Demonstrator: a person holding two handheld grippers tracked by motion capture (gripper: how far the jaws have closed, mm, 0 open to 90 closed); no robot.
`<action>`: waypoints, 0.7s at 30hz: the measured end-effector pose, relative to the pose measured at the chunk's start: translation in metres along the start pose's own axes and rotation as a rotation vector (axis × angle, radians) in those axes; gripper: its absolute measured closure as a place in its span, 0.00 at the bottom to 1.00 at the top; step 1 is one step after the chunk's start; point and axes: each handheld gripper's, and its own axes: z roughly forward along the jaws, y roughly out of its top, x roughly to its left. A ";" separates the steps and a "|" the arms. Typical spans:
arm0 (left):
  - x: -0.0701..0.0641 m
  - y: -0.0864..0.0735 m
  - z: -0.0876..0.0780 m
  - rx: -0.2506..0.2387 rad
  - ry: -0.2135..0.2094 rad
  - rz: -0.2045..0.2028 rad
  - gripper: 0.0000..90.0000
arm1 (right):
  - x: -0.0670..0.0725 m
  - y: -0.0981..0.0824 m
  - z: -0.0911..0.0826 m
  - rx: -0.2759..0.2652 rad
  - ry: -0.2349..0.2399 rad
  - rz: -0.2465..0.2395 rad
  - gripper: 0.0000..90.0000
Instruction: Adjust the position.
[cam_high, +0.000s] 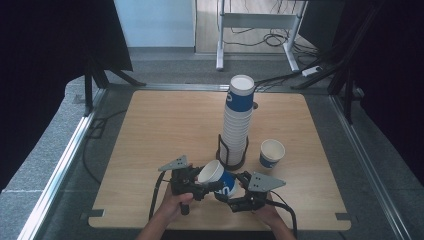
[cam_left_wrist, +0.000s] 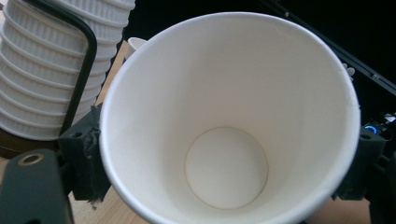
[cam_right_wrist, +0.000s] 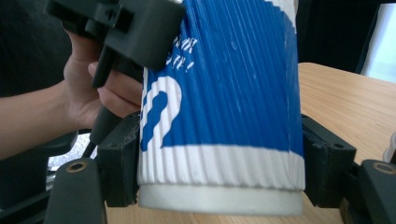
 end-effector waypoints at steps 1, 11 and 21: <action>0.000 0.000 0.000 0.000 0.000 0.002 0.16 | 0.000 0.000 0.000 0.001 0.000 0.000 0.31; -0.002 -0.001 0.000 -0.010 0.008 0.029 0.18 | 0.000 0.000 0.000 0.002 0.005 0.003 0.30; -0.004 -0.001 0.000 -0.006 0.019 0.051 0.19 | -0.001 0.000 0.001 0.010 0.018 0.017 0.30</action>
